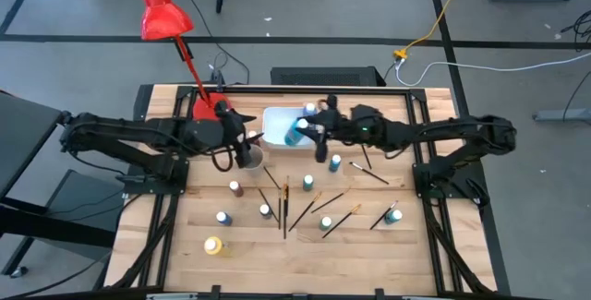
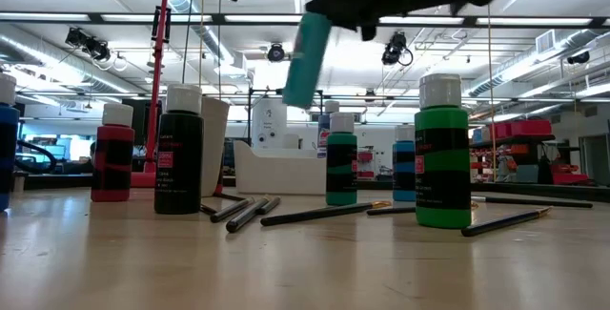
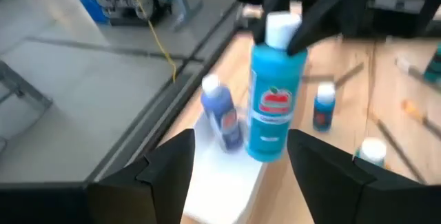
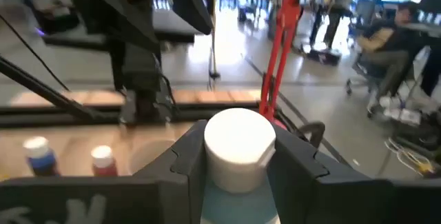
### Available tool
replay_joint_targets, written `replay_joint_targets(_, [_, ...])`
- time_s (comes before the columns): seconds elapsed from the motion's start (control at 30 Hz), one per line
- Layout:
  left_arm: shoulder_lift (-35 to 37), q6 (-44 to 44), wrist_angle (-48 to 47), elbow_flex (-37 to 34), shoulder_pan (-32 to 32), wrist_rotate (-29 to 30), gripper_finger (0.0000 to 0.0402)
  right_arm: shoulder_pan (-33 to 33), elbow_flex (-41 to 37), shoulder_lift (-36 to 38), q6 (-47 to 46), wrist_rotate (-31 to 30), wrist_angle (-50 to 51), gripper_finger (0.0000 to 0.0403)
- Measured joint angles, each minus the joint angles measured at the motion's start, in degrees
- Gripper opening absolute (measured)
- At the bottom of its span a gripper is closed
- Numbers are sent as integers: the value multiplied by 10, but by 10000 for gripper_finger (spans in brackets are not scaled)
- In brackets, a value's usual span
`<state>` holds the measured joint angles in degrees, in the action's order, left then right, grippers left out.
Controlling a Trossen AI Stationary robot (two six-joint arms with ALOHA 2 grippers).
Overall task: Pick & Place Paint Supplies
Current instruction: Put the light blue paint bottle into the white bin
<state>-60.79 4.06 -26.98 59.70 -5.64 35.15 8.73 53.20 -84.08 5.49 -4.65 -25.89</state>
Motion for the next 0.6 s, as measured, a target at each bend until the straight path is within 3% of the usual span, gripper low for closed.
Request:
replay_joint_targets(0.33, [-5, -28, -14, 0, 11, -8, 225, 23, 168, -152, 9, -77, 120, 120])
replay_joint_targets(0.47, [-4, -29, -20, -1, 11, -14, 224, 45, 185, -183, -18, -116, 129, 120])
replay_joint_targets(0.6, [-4, -43, -35, -1, 11, -17, 224, 70, 181, -194, -56, -99, 135, 120])
